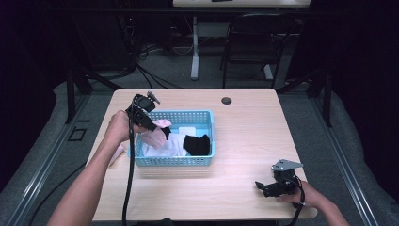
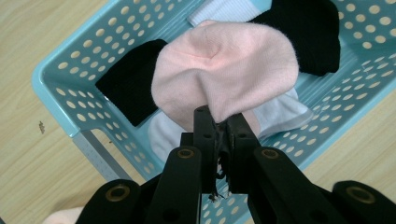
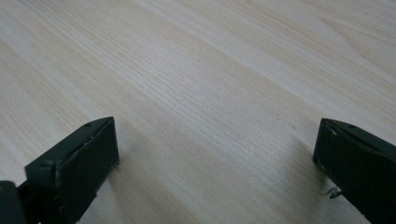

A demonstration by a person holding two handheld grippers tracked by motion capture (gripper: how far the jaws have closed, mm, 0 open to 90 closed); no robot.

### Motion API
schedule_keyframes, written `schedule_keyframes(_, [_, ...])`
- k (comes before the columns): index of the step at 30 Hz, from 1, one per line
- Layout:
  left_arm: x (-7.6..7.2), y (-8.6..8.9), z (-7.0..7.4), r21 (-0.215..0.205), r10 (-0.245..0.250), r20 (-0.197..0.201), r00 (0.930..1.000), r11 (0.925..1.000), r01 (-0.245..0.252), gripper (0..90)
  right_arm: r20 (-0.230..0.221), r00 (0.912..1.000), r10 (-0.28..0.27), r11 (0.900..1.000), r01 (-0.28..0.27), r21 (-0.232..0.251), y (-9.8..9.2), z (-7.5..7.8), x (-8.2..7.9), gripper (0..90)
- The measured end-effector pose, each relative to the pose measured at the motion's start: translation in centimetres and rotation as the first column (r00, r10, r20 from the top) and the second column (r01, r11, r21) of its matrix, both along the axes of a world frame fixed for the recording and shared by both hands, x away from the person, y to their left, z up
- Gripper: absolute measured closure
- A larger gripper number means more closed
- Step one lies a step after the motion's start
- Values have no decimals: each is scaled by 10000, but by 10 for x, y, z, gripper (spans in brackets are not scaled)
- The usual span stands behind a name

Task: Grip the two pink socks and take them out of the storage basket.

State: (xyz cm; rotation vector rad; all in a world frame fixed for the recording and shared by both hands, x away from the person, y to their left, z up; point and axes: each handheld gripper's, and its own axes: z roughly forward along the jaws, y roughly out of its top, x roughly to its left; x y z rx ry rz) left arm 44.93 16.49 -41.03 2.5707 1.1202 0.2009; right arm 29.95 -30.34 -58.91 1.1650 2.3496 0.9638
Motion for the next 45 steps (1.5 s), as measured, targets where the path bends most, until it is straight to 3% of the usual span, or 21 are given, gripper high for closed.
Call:
schedule_keyframes(23, [-5,9,43,-226,28,555,9985,9997,-15,852,14,10000,-1,9999,1,107,0,-1,0,0])
schedule_keyframes(45, [-11,41,60,-282,663,792,9947,9975,-642,852,13,10000,-3,9999,2,105,0,-1,0,0])
